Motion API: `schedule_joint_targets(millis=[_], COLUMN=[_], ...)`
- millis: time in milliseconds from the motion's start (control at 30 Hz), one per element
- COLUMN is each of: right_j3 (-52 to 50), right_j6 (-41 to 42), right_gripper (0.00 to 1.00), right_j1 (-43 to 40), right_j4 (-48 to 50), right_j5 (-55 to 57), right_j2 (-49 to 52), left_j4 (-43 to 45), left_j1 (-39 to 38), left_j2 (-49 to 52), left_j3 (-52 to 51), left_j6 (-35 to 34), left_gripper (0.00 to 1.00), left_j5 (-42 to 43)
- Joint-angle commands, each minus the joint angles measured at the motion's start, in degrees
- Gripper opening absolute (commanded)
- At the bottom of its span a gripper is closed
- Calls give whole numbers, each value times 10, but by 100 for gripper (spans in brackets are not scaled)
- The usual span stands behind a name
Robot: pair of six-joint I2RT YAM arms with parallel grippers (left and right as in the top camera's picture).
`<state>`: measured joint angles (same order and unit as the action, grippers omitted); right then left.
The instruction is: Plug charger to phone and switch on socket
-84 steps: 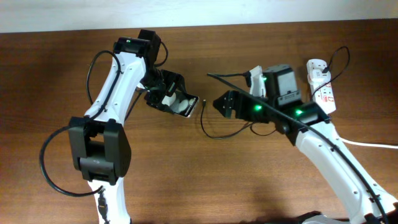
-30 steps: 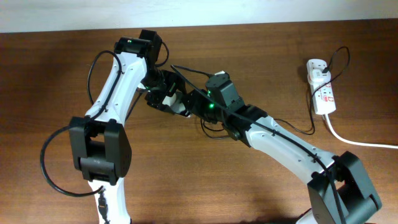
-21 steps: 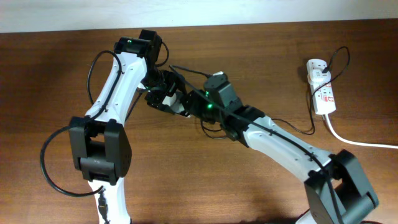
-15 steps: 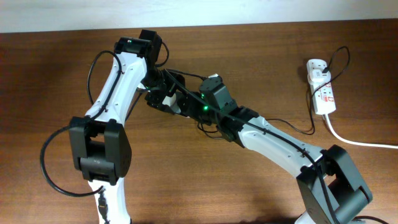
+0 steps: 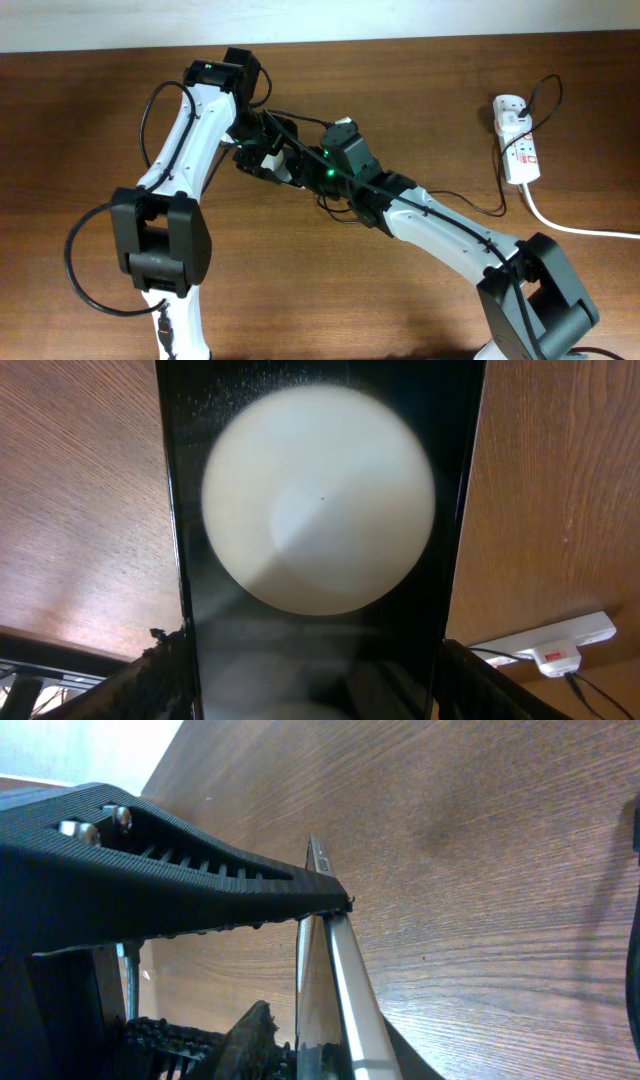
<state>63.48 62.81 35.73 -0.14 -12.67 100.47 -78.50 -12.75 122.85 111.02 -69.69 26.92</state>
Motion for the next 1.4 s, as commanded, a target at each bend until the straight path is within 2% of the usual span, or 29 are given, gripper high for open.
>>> schedule_joint_targets(millis=[0, 933, 1067, 1133, 1367], right_j3=[8, 8, 8, 8, 8], right_j6=[-3, -3, -3, -3, -3], right_gripper=[29, 14, 4, 4, 4], right_j1=[4, 3, 2, 2, -3], right_j4=[2, 7, 10, 16, 26], right_j5=[7, 3, -5, -11, -26], right_j2=[3, 3, 3, 3, 3], left_j4=[-3, -2, -2, -2, -2], left_j1=[-2, -2, -2, -2, -2], left_j2=[-22, -22, -22, -22, -22], left_j3=[13, 13, 13, 13, 13], left_j6=[-6, -6, -6, -6, -6], left_gripper=[0, 0, 0, 1, 21], left_j5=[2, 2, 2, 2, 2])
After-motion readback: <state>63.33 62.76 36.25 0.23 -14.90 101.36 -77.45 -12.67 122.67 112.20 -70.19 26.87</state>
